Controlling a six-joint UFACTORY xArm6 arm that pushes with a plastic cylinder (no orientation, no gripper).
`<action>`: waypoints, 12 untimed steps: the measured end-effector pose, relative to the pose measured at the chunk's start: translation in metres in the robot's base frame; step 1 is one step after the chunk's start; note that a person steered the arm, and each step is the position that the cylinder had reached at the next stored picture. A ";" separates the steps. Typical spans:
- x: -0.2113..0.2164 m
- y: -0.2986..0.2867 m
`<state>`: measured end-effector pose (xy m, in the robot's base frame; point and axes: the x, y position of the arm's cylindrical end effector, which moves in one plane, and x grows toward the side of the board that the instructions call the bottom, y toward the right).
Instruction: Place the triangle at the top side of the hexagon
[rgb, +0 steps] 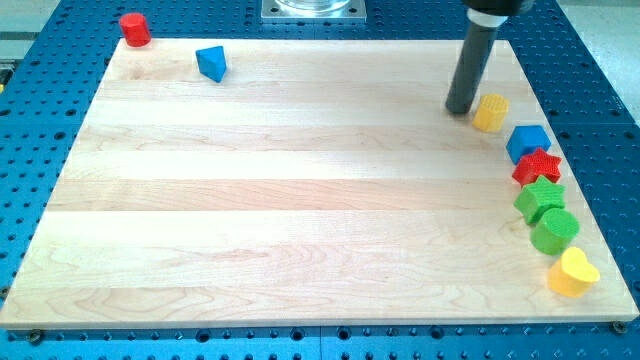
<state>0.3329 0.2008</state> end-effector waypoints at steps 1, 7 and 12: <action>0.000 0.027; 0.017 -0.313; -0.093 -0.360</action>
<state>0.2402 -0.1594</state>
